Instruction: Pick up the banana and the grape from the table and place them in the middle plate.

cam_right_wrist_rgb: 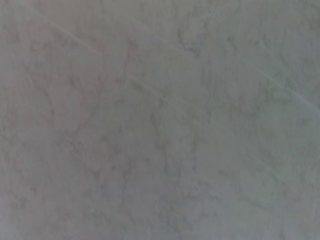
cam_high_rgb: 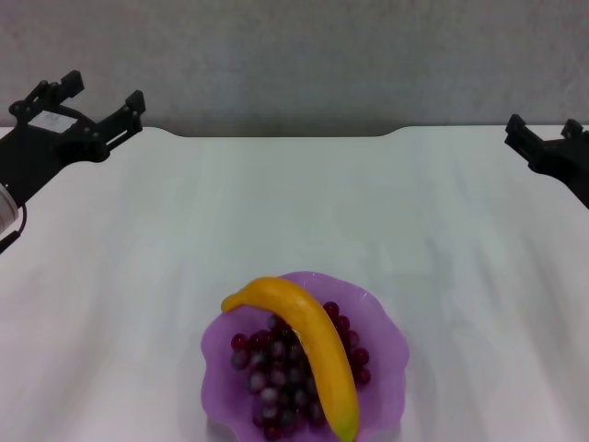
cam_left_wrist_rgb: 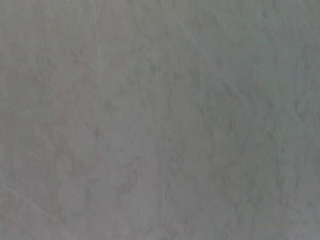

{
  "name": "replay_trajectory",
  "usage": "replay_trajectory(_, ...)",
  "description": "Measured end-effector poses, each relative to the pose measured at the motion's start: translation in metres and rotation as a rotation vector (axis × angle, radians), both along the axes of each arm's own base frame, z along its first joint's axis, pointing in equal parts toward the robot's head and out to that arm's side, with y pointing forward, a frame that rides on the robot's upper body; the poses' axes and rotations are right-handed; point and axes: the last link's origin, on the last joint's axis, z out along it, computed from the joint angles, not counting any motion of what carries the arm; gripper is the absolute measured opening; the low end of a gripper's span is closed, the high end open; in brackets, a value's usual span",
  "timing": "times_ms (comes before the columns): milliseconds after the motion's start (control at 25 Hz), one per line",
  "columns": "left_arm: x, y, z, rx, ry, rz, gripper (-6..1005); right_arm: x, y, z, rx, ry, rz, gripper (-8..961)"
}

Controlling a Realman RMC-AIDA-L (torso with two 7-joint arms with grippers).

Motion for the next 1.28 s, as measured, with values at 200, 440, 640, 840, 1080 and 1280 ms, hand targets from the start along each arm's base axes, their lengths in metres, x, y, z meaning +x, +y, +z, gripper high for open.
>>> replay_trajectory(200, 0.0, 0.002, 0.001, -0.003, -0.012, 0.009, 878, -0.001, 0.0, 0.0, 0.0, 0.002, 0.003, 866)
replay_trajectory(440, -0.005, 0.013, 0.002, -0.019, -0.002, 0.097, 878, -0.002, 0.0, 0.0, 0.0, 0.002, 0.005, 866)
replay_trajectory(640, 0.002, 0.016, 0.001, 0.033, 0.202, 0.122, 878, -0.001, -0.001, -0.001, -0.005, -0.002, 0.002, 866)
replay_trajectory(840, 0.012, 0.015, -0.008, 0.126, 0.423, 0.154, 877, -0.001, -0.001, -0.004, -0.016, -0.008, 0.005, 866)
replay_trajectory(1080, 0.018, 0.009, -0.036, 0.291, 0.846, 0.18, 877, -0.003, 0.0, -0.005, -0.019, -0.012, 0.01, 866)
replay_trajectory(1280, 0.015, 0.013, -0.044, 0.423, 1.071, 0.275, 877, -0.006, 0.001, -0.006, -0.024, -0.011, 0.017, 866)
